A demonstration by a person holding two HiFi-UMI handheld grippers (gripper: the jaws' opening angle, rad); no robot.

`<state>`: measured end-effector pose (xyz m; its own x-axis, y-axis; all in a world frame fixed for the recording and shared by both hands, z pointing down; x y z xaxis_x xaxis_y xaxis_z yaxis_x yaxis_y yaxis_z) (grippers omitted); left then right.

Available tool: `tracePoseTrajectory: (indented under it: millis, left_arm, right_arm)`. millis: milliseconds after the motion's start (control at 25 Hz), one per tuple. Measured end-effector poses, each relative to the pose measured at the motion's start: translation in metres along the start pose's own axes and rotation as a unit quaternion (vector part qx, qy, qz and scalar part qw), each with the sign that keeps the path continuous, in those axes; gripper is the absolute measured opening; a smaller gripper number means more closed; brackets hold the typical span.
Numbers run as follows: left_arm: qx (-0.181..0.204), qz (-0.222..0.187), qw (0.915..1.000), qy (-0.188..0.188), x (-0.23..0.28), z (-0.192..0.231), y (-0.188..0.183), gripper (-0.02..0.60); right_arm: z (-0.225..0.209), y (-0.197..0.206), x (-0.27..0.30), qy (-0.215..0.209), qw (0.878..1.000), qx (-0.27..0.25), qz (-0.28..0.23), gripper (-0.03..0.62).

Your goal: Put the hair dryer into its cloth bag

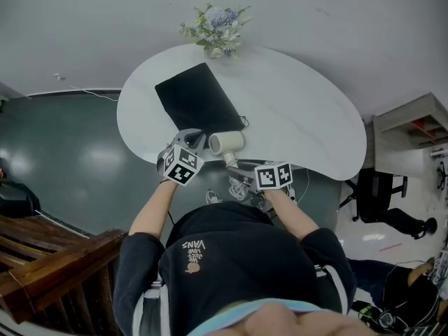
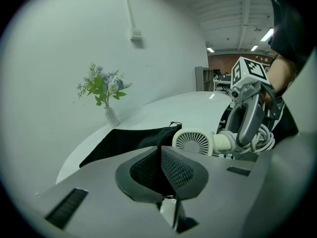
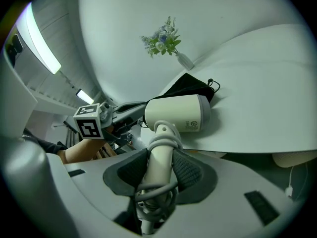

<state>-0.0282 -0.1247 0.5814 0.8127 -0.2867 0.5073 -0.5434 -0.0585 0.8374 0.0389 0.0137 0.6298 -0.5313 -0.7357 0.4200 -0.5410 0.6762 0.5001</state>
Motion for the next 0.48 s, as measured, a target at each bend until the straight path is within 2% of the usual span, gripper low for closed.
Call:
tracePoseTrajectory:
  millis: [480]
  left_arm:
    - [0.026,-0.027,0.9990,0.025,-0.013,-0.004,-0.001,0.034]
  right_arm:
    - [0.015,-0.018,0.035,0.036,0.999,-0.025,0.031,0.184]
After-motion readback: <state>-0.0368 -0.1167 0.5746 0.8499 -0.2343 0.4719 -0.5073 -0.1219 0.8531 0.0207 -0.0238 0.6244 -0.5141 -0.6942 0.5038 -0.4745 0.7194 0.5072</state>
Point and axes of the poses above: the fingertips, and each gripper's own axes: x forward along the fingers, z to its left, y out of its underside, the point moved 3 cm from there along -x, backward along the fingers, and after that the axes turned 9 degrees about -z, right-handed, at the moved point
